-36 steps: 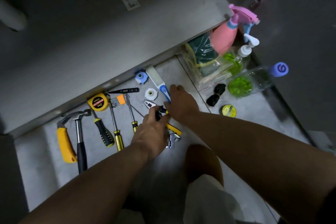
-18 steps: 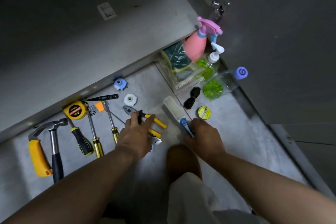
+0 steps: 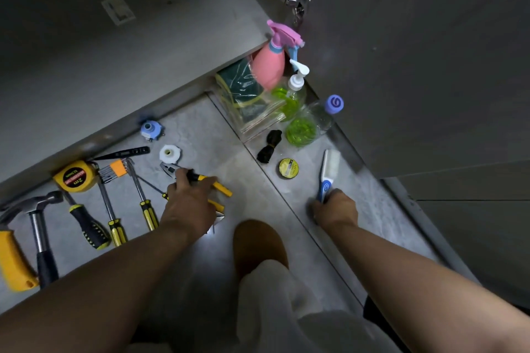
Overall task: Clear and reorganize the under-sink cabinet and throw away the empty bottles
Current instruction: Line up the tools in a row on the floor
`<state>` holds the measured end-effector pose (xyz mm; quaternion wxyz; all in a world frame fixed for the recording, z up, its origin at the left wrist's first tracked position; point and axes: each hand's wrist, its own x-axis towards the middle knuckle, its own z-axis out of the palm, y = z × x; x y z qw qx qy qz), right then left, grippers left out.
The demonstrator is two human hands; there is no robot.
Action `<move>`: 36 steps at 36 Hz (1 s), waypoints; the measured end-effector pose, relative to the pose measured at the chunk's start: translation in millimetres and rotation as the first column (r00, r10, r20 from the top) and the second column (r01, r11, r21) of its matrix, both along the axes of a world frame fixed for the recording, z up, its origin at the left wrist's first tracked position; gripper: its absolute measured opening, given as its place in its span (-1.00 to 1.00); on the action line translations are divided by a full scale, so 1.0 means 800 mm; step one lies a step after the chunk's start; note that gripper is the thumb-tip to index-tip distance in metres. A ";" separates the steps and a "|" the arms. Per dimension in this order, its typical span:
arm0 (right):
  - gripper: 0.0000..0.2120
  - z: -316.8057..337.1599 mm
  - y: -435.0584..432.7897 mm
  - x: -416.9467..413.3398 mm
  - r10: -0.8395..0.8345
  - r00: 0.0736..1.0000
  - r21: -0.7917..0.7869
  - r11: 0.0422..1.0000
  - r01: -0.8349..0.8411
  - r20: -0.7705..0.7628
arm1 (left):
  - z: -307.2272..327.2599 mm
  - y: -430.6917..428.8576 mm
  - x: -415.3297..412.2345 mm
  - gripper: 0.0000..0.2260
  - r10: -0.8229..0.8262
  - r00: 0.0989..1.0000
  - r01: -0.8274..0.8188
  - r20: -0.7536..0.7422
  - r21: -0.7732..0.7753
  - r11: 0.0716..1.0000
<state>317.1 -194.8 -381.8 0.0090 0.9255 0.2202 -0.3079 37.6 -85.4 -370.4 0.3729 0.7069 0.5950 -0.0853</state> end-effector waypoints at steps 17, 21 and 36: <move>-0.92 0.009 0.033 -0.093 0.396 0.902 0.403 0.864 -0.302 -0.171 | -0.005 0.000 -0.006 -0.53 0.125 0.972 -0.146 0.199 0.095 0.985; -0.54 0.006 0.058 -0.138 0.676 0.722 0.388 0.711 -0.587 -0.146 | -0.002 0.001 -0.008 -0.55 0.238 0.927 -0.259 0.288 0.036 0.965; -0.36 -0.011 0.104 -0.183 0.861 0.499 0.157 0.481 -0.862 0.098 | 0.006 0.071 -0.065 -0.37 0.137 0.982 -0.161 0.128 0.202 0.966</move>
